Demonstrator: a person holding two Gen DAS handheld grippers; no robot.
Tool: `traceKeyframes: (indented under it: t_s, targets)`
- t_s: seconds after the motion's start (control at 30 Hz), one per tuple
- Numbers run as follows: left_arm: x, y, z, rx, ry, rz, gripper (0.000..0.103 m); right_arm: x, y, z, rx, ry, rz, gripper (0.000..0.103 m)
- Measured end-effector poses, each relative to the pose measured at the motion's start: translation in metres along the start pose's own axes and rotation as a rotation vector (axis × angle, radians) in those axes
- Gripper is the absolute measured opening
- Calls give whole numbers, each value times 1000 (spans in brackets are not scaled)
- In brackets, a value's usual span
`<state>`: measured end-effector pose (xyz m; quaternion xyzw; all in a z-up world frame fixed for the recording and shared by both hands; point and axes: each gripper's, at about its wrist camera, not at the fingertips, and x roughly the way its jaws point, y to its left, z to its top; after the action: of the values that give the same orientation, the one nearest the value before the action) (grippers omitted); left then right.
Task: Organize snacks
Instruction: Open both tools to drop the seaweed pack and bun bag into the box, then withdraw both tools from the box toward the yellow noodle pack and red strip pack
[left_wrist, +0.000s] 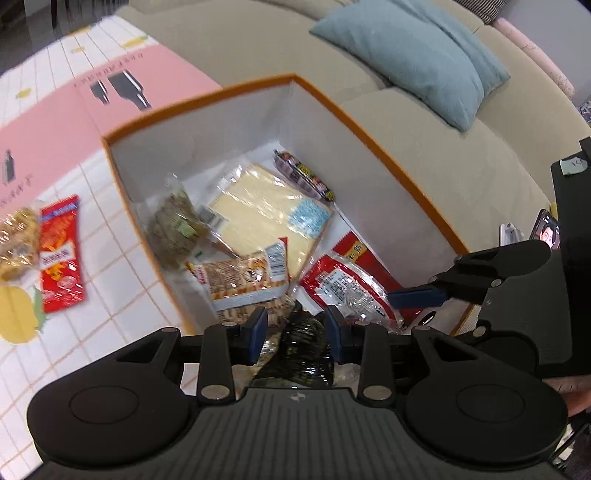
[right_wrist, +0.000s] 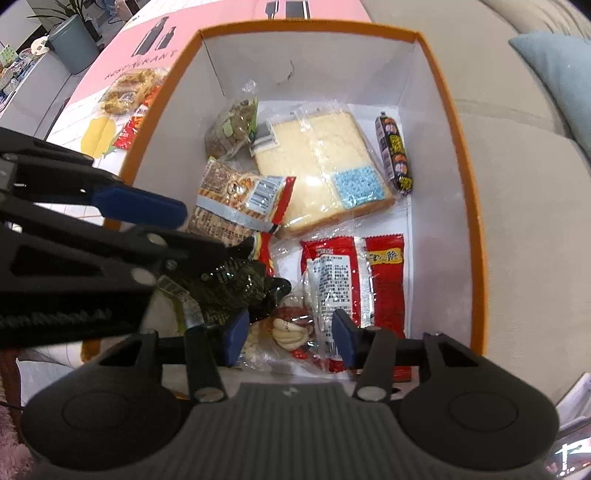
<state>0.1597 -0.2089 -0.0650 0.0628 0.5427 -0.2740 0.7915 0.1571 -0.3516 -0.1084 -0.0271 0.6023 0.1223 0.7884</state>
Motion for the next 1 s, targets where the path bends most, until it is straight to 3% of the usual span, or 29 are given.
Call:
traceKeyframes:
  t_s: [0.03, 0.23, 0.4, 0.53, 0.67, 0.87, 1.0]
  targets:
    - [-5, 0, -1, 7, -12, 11, 40, -3, 2, 0, -2, -9, -6, 58]
    - [-37, 6, -13, 13, -81, 74, 43, -26, 17, 1, -15, -73, -33, 65]
    - [-63, 22, -30, -21, -140, 113, 44, -53, 33, -4, 9, -198, -80, 72]
    - [-77, 35, -46, -46, -180, 182, 44, -67, 48, -13, 56, -285, -81, 72]
    - [-89, 54, -64, -96, -196, 202, 47, -70, 70, -22, 96, -358, -94, 72]
    - [-102, 85, -92, -145, -239, 254, 61, -69, 116, -33, 81, -489, -93, 72]
    - [-107, 110, -107, -203, -252, 273, 61, -58, 144, -33, 49, -527, -68, 72]
